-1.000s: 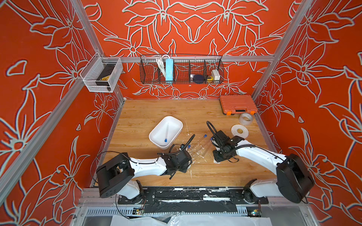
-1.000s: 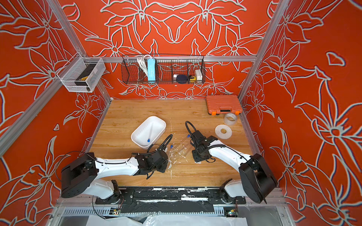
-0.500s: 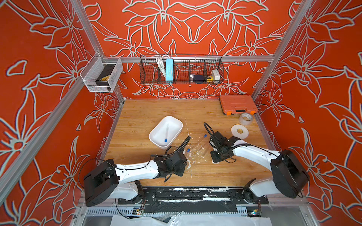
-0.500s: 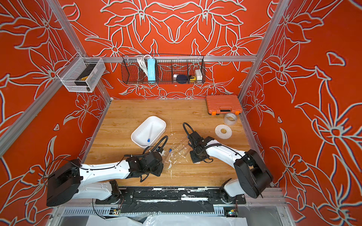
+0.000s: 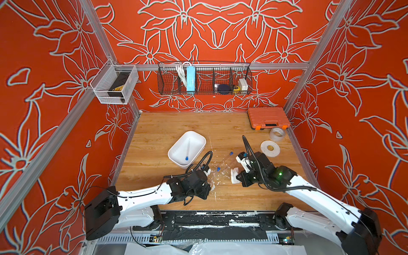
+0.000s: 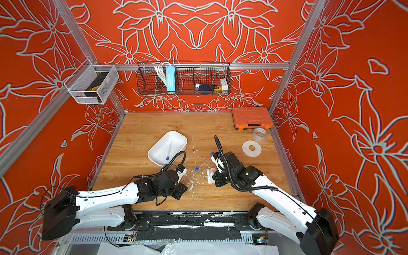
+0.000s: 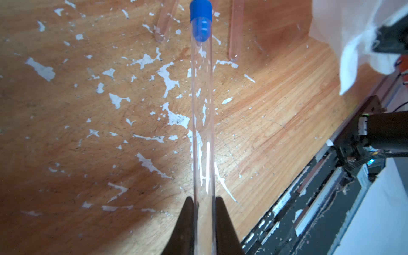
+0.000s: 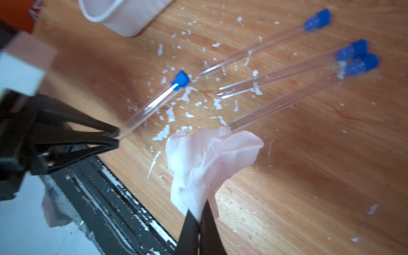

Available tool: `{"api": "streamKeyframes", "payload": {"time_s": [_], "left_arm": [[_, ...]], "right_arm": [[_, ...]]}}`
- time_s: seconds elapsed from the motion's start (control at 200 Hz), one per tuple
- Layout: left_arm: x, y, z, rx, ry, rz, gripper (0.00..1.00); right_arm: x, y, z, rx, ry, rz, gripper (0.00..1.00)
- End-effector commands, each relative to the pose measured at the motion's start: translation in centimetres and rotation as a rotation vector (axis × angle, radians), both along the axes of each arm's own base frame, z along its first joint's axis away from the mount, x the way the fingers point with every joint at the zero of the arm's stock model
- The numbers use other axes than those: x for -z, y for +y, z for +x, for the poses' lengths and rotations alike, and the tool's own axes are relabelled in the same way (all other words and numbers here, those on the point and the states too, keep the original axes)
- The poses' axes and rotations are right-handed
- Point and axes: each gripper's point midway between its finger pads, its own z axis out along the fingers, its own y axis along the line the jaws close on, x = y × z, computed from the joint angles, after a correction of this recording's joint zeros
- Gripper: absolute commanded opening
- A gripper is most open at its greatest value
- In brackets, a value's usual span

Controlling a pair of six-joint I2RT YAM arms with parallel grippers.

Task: Wipe the exteriors of test tubes
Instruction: Pick up the cleaning item at the center of the board, then wipe the dirt from the test tube.

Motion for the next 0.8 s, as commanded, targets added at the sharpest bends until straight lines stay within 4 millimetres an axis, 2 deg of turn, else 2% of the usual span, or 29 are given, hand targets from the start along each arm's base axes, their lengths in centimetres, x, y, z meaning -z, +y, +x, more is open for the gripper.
{"api": "streamKeyframes", "payload": {"time_s": [0.0, 0.26, 0.51, 0.626, 0.796], "left_arm": [[-1.8, -1.4, -0.2, 0.046, -0.021, -0.074, 0.14], [-4.0, -3.1, -0.2, 0.088, -0.029, -0.136, 0.14], [-4.8, -3.3, -0.2, 0.095, -0.037, -0.144, 0.14], [-4.7, -3.3, -0.3, 0.098, -0.039, -0.139, 0.14], [-5.2, -3.4, -0.4, 0.104, -0.057, -0.143, 0.14]], "right_arm": [[-1.0, 1.6, -1.5, -0.052, 0.018, 0.059, 0.0], [-1.3, 5.1, -2.1, -0.13, -0.045, 0.031, 0.0], [-1.3, 7.5, -1.7, -0.168, -0.093, -0.025, 0.0], [-1.6, 7.8, -1.2, -0.157, -0.114, -0.041, 0.0], [-1.1, 7.2, -0.1, -0.13, -0.136, -0.127, 0.0]]}}
